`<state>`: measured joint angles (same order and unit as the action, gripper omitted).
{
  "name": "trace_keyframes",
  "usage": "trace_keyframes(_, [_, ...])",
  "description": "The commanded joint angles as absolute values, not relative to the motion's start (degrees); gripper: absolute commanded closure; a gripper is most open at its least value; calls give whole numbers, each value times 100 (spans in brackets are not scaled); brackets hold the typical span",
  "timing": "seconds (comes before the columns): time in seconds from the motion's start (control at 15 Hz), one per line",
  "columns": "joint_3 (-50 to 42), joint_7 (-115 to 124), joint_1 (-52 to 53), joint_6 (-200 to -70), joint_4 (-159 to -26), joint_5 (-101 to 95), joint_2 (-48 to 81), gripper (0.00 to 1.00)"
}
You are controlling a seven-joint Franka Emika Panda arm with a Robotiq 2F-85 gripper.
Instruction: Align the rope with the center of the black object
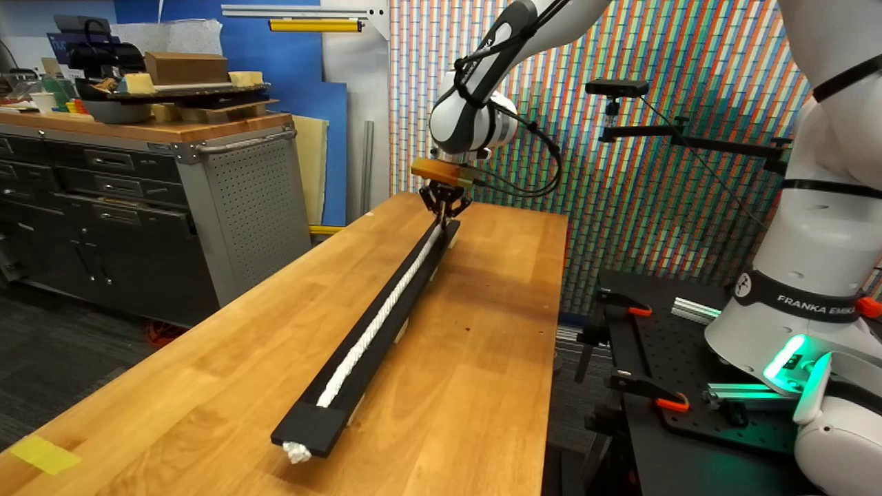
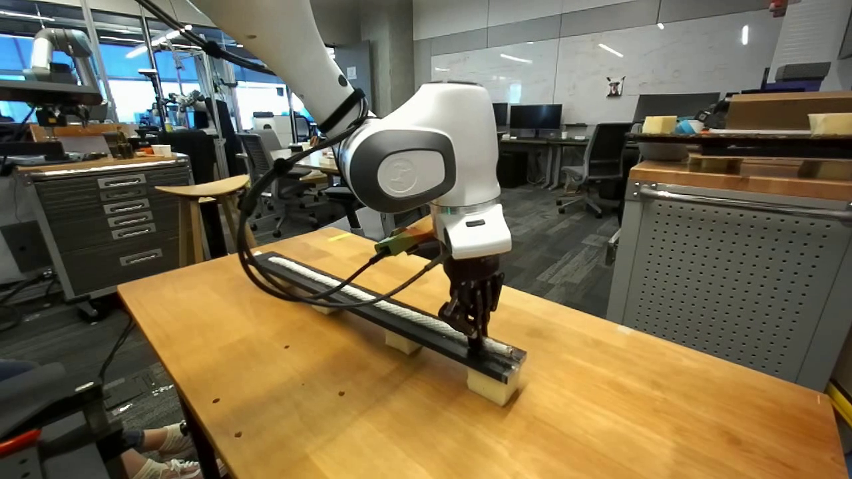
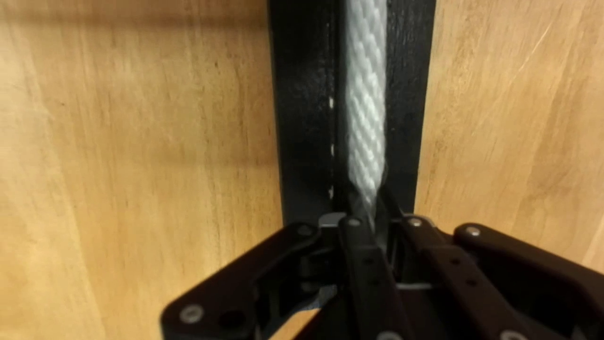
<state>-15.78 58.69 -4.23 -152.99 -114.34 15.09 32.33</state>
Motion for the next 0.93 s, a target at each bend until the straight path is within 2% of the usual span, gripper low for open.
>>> trace_keyframes(0.0, [-1719, 6080, -343, -15478, -11708, 1336, 3034, 97])
trace_keyframes(0.53, [-1646, 5911, -461, -15356, -11663, 1326, 3021, 97])
trace_keyframes(0.6, [-1634, 5896, -469, -15339, -11633, 1327, 3038, 93])
trace_keyframes(0.67, [-1638, 5905, -461, -15326, -11599, 1312, 3063, 81])
trace_keyframes(0.73, [-1626, 5887, -463, -15297, -11574, 1300, 3077, 64])
trace_keyframes(0.87, [-1595, 5844, -472, -15294, -11560, 1293, 3074, 50])
